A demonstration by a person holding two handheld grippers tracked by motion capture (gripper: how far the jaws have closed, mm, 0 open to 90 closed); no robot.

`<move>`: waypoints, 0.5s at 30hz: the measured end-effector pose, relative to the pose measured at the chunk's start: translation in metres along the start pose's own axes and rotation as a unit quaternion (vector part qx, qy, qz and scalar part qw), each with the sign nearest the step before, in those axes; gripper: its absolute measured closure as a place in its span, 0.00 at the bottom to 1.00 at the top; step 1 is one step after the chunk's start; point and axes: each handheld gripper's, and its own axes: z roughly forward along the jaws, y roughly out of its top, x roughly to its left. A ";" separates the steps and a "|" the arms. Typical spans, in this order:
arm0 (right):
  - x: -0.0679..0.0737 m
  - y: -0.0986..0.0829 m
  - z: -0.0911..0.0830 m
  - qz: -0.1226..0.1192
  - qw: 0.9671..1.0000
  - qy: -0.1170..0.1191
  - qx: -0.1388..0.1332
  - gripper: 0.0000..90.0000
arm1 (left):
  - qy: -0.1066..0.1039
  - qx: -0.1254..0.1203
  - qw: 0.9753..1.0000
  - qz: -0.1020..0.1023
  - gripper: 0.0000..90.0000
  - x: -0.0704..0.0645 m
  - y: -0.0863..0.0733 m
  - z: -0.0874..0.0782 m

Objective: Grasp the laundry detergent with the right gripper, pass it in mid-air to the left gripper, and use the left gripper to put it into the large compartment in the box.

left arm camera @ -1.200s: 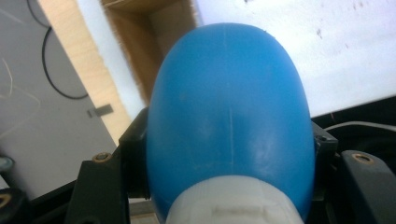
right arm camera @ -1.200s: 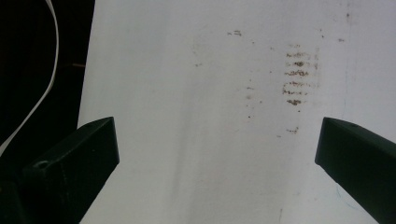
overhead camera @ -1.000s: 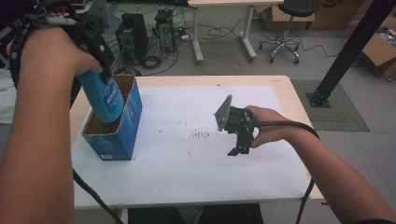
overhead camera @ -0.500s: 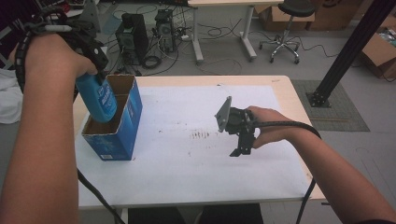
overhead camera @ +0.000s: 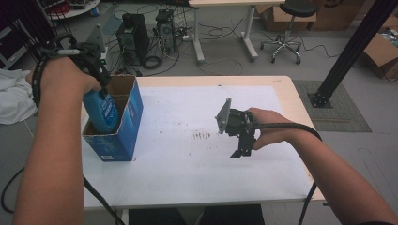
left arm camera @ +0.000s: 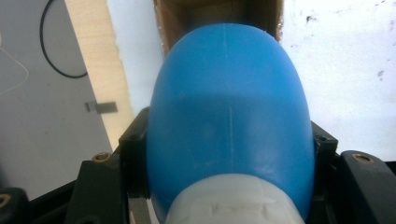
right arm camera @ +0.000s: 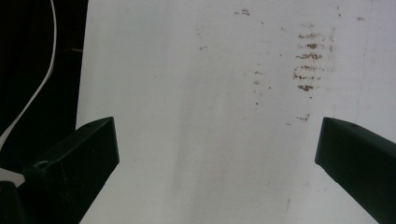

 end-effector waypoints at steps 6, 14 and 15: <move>0.001 0.000 0.002 0.000 1.000 0.000 -0.001 0.00 | -0.009 0.006 1.000 0.005 0.42 -0.001 0.004 0.026; 0.002 -0.002 0.003 0.002 1.000 -0.001 -0.001 0.00 | -0.012 0.010 1.000 0.004 0.42 -0.003 0.010 0.060; 0.002 -0.003 0.003 0.002 1.000 -0.001 -0.003 0.00 | -0.014 0.013 1.000 0.001 0.42 -0.003 0.010 0.065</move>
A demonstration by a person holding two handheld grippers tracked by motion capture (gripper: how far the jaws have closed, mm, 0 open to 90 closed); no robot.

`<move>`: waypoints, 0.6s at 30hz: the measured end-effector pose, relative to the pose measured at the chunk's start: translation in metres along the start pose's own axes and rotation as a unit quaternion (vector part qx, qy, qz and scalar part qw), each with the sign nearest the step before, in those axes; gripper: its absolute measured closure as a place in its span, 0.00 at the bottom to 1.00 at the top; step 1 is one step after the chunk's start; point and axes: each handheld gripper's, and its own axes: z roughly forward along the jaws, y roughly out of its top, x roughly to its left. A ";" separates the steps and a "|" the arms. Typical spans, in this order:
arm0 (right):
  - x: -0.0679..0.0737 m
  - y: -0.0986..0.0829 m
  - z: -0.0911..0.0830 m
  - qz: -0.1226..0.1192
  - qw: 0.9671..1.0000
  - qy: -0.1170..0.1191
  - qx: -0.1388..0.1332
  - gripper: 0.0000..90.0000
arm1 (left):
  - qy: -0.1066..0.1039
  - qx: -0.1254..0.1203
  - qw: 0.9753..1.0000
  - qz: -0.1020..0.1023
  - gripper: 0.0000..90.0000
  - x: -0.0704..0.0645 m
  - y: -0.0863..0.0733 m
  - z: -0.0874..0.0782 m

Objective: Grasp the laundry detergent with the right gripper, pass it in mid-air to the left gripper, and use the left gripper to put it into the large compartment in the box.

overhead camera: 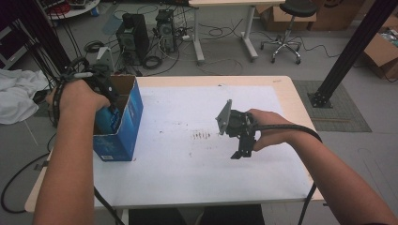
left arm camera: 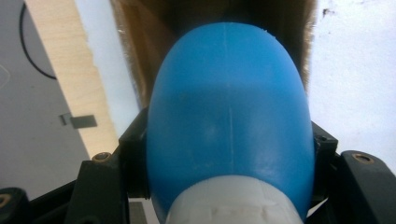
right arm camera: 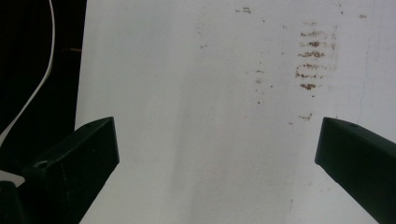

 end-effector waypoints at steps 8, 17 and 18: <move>0.000 0.000 0.003 0.000 1.000 0.002 0.001 0.00 | -0.003 0.008 1.000 0.002 0.42 0.002 0.004 0.025; -0.001 -0.002 0.003 0.003 1.000 -0.001 -0.003 0.00 | -0.009 0.008 1.000 0.004 0.42 0.004 0.007 0.052; -0.001 -0.002 0.003 0.004 1.000 -0.002 -0.004 0.00 | -0.010 0.009 1.000 0.007 0.42 0.004 0.008 0.053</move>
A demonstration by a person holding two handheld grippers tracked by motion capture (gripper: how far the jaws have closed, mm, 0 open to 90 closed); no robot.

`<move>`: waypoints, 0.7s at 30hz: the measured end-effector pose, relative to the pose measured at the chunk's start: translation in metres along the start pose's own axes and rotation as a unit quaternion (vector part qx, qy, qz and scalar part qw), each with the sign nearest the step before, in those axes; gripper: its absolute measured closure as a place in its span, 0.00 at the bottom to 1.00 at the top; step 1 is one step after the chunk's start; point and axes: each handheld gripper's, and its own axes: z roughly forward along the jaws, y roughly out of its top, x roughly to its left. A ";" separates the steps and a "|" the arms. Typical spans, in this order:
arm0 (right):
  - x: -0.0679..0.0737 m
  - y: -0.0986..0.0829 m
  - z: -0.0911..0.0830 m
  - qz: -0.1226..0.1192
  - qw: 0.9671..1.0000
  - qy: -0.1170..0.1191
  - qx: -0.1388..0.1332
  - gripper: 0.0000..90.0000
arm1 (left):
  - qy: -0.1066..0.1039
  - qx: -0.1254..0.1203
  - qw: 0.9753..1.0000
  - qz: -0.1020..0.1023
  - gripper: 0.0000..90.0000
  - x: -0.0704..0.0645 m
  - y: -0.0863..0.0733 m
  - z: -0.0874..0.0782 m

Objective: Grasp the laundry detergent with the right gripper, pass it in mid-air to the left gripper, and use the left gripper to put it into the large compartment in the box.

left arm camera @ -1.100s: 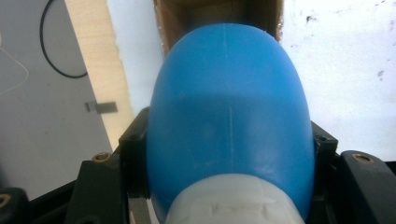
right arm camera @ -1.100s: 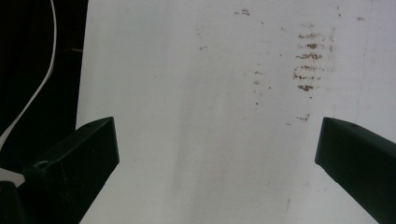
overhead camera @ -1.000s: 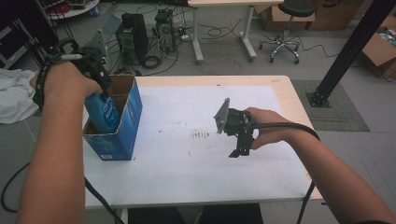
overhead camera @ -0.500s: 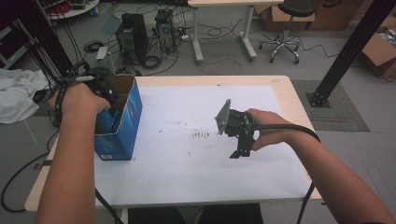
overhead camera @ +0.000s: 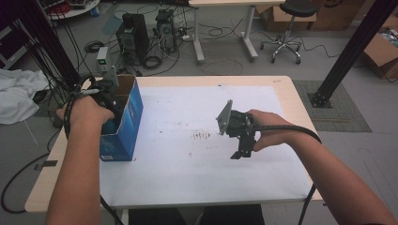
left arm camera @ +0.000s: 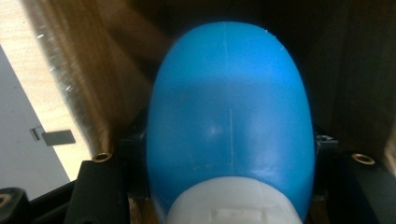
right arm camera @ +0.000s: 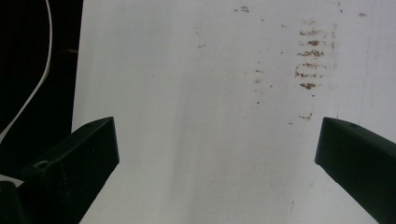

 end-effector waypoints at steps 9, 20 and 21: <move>0.000 -0.003 0.003 0.003 1.000 0.000 -0.002 0.00 | 0.000 -0.010 1.000 -0.004 0.42 -0.001 0.000 0.001; 0.001 -0.003 0.002 0.003 1.000 -0.003 -0.004 0.00 | 0.001 -0.016 1.000 -0.016 0.41 -0.002 0.000 0.004; 0.001 -0.003 0.002 0.003 1.000 -0.004 -0.004 0.00 | 0.003 -0.016 1.000 -0.015 0.40 -0.003 0.000 0.004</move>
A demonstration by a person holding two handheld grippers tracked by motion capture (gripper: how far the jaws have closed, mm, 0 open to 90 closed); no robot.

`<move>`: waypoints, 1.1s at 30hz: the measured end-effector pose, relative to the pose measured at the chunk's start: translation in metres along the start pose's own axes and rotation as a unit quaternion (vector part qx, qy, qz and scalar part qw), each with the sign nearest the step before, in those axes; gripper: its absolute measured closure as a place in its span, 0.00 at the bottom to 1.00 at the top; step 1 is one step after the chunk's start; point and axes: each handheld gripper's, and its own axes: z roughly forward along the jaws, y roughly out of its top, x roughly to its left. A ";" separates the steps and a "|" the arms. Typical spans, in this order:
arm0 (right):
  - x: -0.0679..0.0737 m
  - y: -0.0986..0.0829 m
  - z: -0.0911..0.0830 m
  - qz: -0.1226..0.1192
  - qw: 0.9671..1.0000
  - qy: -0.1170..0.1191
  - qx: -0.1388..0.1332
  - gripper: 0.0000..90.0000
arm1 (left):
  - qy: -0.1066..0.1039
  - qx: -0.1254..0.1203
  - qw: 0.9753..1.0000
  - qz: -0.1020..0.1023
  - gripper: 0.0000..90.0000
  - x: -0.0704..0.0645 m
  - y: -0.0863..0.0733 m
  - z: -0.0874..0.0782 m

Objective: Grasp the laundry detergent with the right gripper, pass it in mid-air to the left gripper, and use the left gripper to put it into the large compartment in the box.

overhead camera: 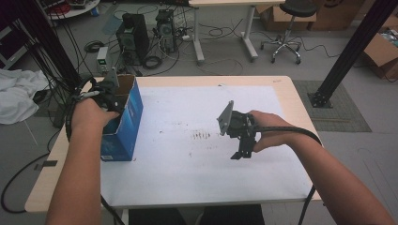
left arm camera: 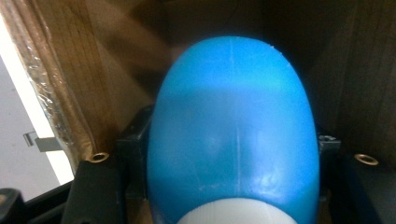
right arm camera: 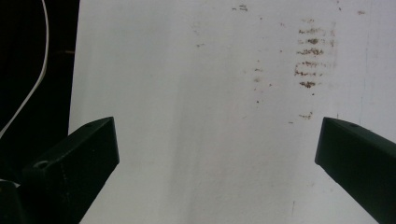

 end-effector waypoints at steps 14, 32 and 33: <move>-0.001 -0.001 0.002 0.001 1.000 -0.001 -0.003 0.00 | 0.003 -0.008 1.000 0.012 0.31 -0.001 -0.002 -0.009; -0.001 0.000 0.002 0.000 1.000 -0.002 -0.003 0.00 | 0.010 -0.029 0.999 0.014 0.26 -0.001 -0.006 -0.034; -0.001 0.000 0.002 0.000 1.000 -0.002 -0.003 0.00 | 0.012 -0.030 0.999 0.013 0.25 -0.002 -0.007 -0.038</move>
